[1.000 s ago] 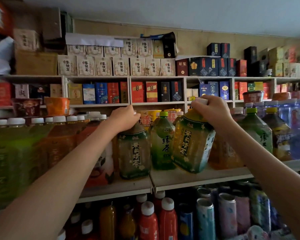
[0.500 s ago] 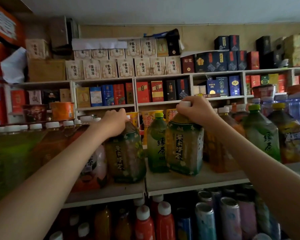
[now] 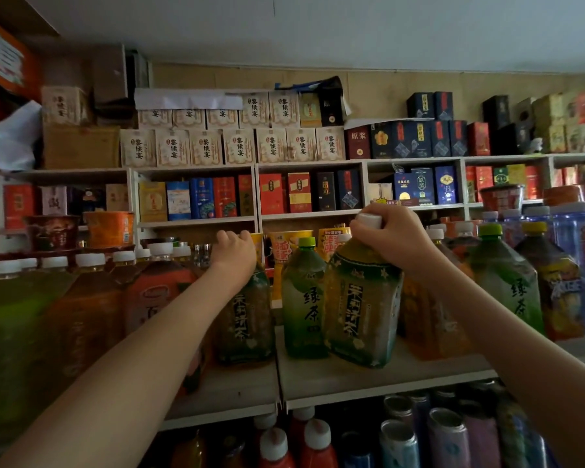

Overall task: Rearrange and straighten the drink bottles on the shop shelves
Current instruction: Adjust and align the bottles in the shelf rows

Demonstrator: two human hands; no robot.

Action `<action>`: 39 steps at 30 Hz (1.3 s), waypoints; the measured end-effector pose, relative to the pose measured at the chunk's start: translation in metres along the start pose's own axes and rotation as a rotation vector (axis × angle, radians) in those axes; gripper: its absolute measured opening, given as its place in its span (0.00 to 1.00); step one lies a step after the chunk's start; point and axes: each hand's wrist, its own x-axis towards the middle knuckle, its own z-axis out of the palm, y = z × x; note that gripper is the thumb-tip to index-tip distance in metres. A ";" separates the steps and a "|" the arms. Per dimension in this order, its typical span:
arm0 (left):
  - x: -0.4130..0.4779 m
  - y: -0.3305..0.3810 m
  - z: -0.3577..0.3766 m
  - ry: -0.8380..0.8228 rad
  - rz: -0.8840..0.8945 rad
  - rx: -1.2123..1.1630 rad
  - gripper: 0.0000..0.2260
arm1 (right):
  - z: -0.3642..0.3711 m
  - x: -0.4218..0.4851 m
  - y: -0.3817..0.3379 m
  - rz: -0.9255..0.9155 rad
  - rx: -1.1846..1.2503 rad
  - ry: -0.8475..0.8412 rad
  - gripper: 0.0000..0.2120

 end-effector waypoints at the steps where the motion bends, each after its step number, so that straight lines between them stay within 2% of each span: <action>1: 0.001 0.000 0.000 -0.005 0.002 0.001 0.15 | 0.001 -0.001 -0.002 0.003 0.014 -0.004 0.04; 6: -0.002 -0.008 -0.015 -0.043 0.046 -0.051 0.15 | 0.011 -0.006 -0.016 -0.005 0.065 -0.028 0.03; 9: -0.014 -0.019 -0.033 0.047 0.145 -0.119 0.14 | 0.023 -0.006 -0.029 -0.014 0.131 -0.066 0.03; 14: -0.039 -0.053 -0.061 0.138 0.317 -0.219 0.23 | 0.049 0.001 -0.052 -0.060 0.204 -0.095 0.05; 19: -0.052 -0.099 -0.065 0.234 0.294 -0.273 0.19 | 0.081 0.011 -0.064 -0.127 0.229 -0.165 0.06; 22: -0.065 -0.117 -0.063 0.167 0.276 -0.379 0.13 | 0.102 0.015 -0.064 -0.153 0.168 -0.214 0.06; 25: -0.072 -0.123 -0.056 0.097 0.298 -0.413 0.12 | 0.120 0.016 -0.062 -0.154 0.135 -0.258 0.04; 28: -0.072 -0.126 -0.049 0.053 0.303 -0.419 0.14 | 0.132 0.019 -0.063 -0.153 0.117 -0.324 0.03; 33: -0.070 -0.118 -0.037 0.081 0.335 -0.410 0.16 | 0.147 0.023 -0.067 -0.183 0.074 -0.452 0.06; 39: -0.065 -0.104 -0.022 -0.003 0.290 -0.199 0.25 | 0.155 0.027 -0.071 -0.158 -0.064 -0.484 0.13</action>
